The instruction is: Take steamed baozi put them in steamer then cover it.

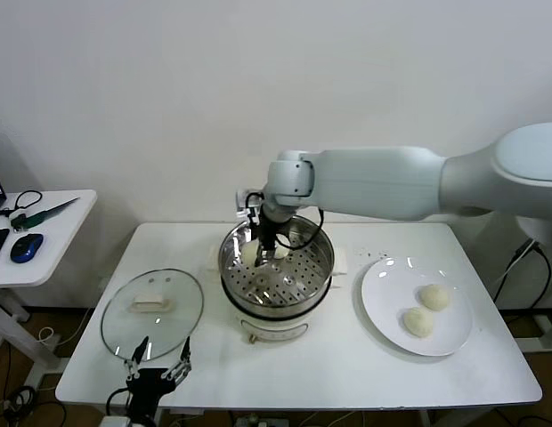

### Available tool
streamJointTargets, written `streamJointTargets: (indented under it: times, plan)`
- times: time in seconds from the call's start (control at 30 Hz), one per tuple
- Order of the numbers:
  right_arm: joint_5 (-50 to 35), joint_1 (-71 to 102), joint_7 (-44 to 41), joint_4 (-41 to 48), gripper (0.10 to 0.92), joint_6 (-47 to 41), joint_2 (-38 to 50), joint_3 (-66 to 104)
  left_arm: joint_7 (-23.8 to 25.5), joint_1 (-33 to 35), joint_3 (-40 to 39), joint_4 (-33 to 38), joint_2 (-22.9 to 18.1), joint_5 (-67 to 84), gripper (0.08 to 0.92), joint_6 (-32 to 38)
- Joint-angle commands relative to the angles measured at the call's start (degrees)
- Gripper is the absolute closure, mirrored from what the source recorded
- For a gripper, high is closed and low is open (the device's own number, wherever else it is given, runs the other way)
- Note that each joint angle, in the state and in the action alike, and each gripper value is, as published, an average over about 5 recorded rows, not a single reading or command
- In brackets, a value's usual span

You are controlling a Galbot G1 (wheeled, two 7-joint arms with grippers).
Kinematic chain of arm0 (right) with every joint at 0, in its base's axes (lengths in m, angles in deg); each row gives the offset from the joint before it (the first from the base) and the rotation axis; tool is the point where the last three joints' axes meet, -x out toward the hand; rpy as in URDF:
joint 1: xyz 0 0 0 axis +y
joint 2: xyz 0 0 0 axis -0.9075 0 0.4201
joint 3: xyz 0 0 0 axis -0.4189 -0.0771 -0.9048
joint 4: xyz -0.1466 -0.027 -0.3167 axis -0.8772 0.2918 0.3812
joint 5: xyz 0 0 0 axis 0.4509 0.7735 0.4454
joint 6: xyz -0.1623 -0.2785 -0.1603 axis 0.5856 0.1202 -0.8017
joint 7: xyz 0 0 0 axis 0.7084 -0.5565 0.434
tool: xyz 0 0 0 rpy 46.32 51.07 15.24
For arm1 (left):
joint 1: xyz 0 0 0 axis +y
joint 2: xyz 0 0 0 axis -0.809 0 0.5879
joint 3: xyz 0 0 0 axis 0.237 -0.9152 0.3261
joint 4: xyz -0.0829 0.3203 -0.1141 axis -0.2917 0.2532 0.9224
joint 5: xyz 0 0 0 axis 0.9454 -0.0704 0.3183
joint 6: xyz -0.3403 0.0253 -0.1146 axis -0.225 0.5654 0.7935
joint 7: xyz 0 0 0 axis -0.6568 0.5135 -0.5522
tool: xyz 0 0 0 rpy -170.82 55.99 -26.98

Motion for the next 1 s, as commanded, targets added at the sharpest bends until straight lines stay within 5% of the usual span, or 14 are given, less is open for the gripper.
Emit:
streamJointTargets:
  times: [0.03, 0.5, 0.7, 1.0]
  plan:
    - [2.68, 6.99, 1.06, 7.63, 0.353, -0.58, -5.93, 0.79, 0.0, -0.22, -0.07, -0.24, -0.07, 0.01, 0.177, -0.12]
    - [4.44, -0.07, -3.29, 2.28, 0.206, 2.44, -0.56, -0.26, 0.01, -0.34, -0.11, -0.09, -0.19, 0.0, 0.177, -0.25]
    - [2.96, -11.82, -11.79, -7.87, 0.203, 8.49, 14.65, -7.02, 0.01, -0.22, -0.3, 0.33, -0.39, -0.1, 0.177, -0.28]
    - [14.07, -18.35, -15.32, -17.74, 0.203, 12.74, 40.27, -17.85, 0.08, -0.43, -0.61, 0.64, -0.76, -0.05, 0.177, -0.46]
